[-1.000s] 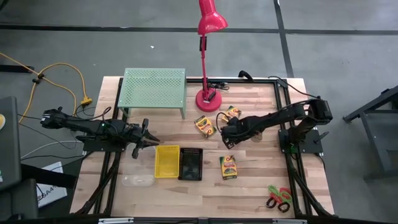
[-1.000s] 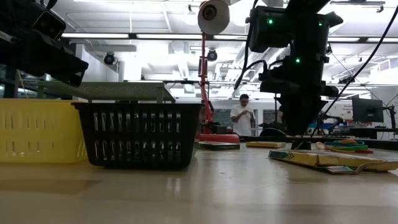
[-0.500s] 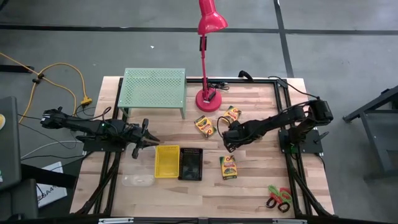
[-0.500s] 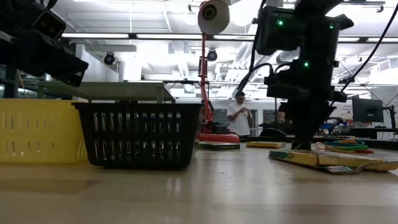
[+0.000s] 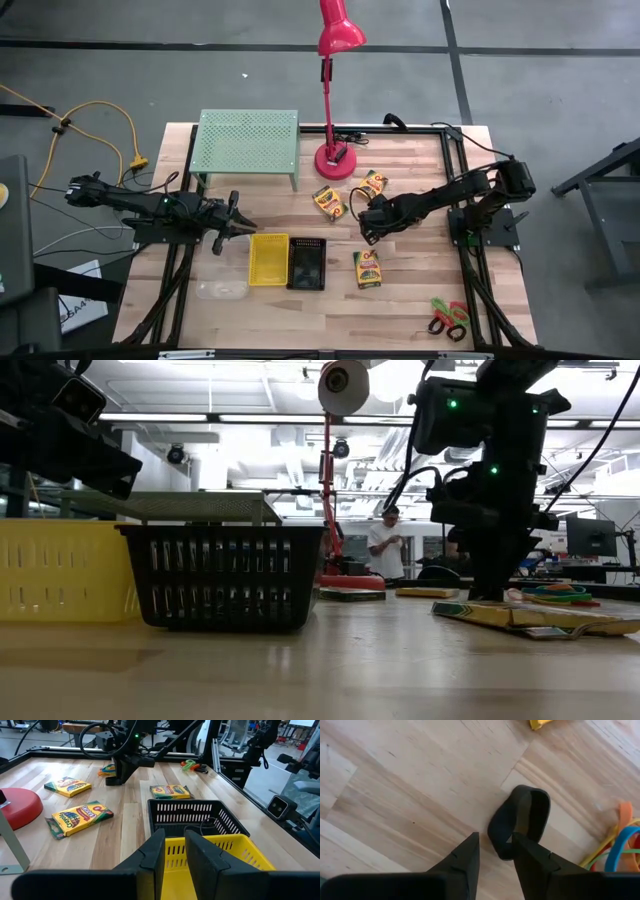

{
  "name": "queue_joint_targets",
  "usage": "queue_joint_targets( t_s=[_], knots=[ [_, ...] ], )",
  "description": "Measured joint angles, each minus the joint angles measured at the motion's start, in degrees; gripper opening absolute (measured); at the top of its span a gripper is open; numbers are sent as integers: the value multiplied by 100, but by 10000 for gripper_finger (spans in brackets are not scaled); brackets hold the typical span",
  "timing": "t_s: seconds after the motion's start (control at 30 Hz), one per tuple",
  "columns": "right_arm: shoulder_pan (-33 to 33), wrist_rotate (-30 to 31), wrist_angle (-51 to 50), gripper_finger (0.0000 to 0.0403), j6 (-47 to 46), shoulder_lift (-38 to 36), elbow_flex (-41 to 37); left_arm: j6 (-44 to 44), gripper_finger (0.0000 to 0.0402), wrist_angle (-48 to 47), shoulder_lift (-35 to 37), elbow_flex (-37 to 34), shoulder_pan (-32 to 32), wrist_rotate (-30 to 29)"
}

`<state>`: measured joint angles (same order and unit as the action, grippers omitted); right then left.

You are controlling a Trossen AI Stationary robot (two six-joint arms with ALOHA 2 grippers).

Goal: Pick & Place Office Desk Supplies
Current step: Put the black rubber band into the black bin

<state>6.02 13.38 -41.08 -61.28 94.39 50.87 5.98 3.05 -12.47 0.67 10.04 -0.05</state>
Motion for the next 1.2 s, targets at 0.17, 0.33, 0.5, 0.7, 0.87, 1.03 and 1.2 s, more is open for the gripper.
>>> queue_joint_targets(
  t_s=[0.17,0.33,0.5,0.7,0.87,1.03,1.2],
  knots=[
    [0,1,-2,65,2,0,0,0,71,0,-1,0,0,2],
    [0,1,0,28,4,0,0,0,71,0,0,0,0,2],
    [0,-2,0,5,15,0,0,0,71,0,-2,0,-2,0],
    [0,17,-1,3,73,0,0,2,71,0,0,0,0,2],
    [0,228,27,2,180,0,0,0,71,-2,0,0,-1,2],
    [0,470,184,2,479,-193,8,0,71,0,0,0,-1,2],
    [0,534,854,2,1310,-662,11,2,71,2,-2,0,-2,2]
  ],
)
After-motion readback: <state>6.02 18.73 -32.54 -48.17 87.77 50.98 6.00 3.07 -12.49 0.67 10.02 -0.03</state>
